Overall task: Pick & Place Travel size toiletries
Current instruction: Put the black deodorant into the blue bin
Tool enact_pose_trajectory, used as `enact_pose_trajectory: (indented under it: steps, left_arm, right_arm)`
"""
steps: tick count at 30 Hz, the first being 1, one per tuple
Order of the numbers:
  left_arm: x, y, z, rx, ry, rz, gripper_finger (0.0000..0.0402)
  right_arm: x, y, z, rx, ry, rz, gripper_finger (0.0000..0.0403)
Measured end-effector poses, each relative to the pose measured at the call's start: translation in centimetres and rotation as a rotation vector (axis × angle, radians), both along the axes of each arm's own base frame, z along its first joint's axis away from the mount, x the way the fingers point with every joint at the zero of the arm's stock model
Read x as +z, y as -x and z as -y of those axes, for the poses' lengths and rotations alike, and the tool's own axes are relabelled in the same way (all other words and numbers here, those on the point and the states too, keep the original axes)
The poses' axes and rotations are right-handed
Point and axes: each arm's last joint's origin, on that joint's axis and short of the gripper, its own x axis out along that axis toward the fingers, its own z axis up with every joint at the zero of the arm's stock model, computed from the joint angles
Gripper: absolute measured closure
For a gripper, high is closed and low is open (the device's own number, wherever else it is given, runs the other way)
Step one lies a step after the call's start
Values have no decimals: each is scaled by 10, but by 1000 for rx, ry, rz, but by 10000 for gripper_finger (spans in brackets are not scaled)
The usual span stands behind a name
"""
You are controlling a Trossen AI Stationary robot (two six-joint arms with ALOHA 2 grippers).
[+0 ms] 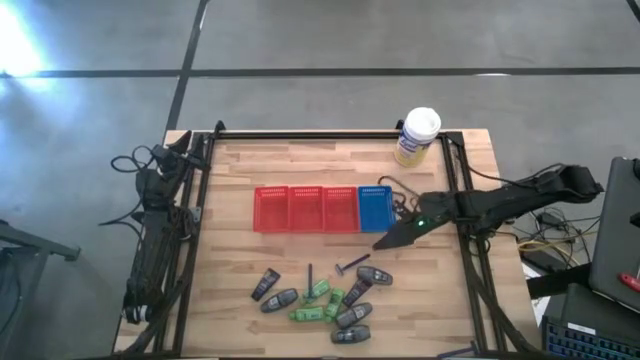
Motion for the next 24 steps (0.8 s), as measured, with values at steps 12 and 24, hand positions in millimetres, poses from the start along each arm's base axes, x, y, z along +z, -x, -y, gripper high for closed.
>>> enact_pose_trajectory:
  steps: [12, 24]
  left_arm:
    - [0, 0, 0, 0, 0, 0, 179]
    - [0, 0, 0, 0, 0, 0, 179]
  right_arm:
    - [-21, -65, -20, 325, 38, -219, 39]
    - [-1, -88, -40, 657, 748, -530, 39]
